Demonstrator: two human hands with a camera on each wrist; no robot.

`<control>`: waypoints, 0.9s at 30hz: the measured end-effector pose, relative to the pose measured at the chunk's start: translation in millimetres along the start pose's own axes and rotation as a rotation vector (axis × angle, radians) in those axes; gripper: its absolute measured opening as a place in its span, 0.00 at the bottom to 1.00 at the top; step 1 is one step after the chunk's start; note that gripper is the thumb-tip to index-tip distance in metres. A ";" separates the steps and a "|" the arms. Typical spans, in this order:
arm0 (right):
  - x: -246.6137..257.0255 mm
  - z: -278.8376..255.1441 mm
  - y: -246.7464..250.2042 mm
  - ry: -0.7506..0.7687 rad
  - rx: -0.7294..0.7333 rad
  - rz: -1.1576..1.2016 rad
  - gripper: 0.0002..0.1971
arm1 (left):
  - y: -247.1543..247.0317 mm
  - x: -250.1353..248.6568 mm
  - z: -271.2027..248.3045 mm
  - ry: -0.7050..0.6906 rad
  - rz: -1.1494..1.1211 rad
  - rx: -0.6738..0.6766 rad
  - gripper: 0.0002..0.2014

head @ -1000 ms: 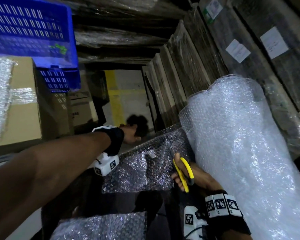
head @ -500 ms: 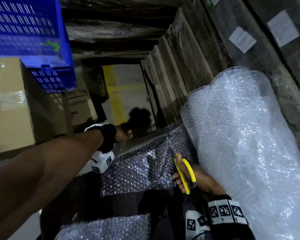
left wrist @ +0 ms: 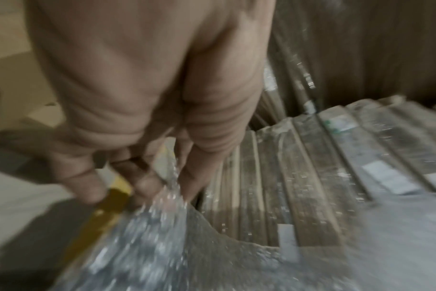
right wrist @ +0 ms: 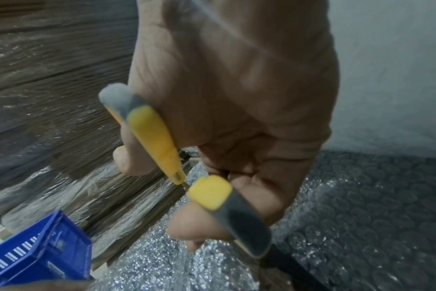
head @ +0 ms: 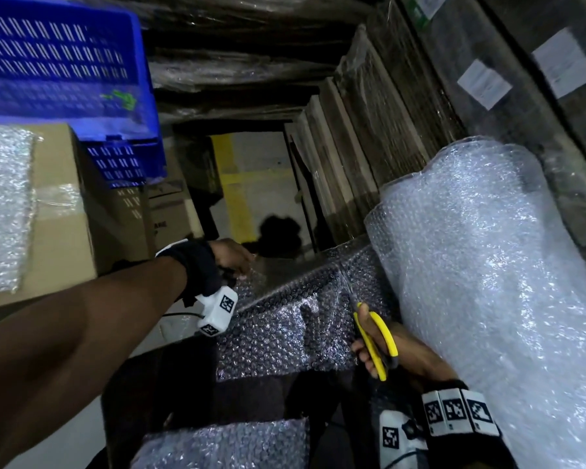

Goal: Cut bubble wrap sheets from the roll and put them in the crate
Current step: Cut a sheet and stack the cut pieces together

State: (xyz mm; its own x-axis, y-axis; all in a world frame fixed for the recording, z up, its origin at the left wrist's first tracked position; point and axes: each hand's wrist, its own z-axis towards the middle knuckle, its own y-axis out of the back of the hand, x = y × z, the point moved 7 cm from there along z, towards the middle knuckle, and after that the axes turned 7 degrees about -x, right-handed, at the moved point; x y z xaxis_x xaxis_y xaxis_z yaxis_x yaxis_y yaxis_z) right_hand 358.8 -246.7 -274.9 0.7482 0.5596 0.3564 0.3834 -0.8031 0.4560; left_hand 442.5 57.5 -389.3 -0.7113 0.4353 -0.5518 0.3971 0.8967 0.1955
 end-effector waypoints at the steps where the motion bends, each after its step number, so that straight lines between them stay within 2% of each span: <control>1: 3.2 -5.7 -0.4 0.002 -0.002 0.009 0.53 | 4.2 0.5 -3.8 -0.009 -0.024 -0.029 0.10; 5: 7.9 -14.4 -0.9 0.018 -0.005 0.011 0.42 | 18.7 -0.9 -16.7 -0.098 -0.160 -0.136 0.09; 7: 7.2 -14.8 -0.8 0.020 -0.005 0.014 0.42 | 27.9 -5.2 -23.9 -0.174 -0.166 -0.194 0.06; 9: 6.9 -14.3 -0.9 0.016 -0.011 0.013 0.42 | 34.3 -8.9 -31.2 -0.261 -0.163 -0.214 0.11; 11: 8.8 -14.8 -1.9 0.000 -0.021 0.016 0.42 | 38.9 -7.7 -38.0 -0.280 -0.169 -0.213 0.21; 13: 12.2 -15.3 -3.5 -0.014 -0.032 0.032 0.40 | 43.0 -7.3 -43.4 -0.284 -0.183 -0.218 0.25; 17: 16.8 -11.6 -4.6 -0.001 -0.052 0.031 0.42 | 53.6 -10.5 -46.2 -0.330 -0.157 -0.292 0.27; 21: 20.6 -6.5 -4.4 0.039 -0.079 0.041 0.42 | 57.4 -10.6 -46.1 -0.355 -0.160 -0.301 0.30; 27: 22.3 1.5 0.7 0.089 -0.131 0.049 0.36 | 59.1 -8.3 -42.6 -0.375 -0.198 -0.293 0.31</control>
State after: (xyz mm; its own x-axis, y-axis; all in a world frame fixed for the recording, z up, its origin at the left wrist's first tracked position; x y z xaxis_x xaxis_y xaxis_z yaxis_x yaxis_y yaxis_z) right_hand 376.7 -235.2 -267.9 0.7109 0.5414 0.4489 0.2699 -0.7994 0.5367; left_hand 447.1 110.4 -338.6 -0.4785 0.2447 -0.8433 0.0589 0.9672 0.2473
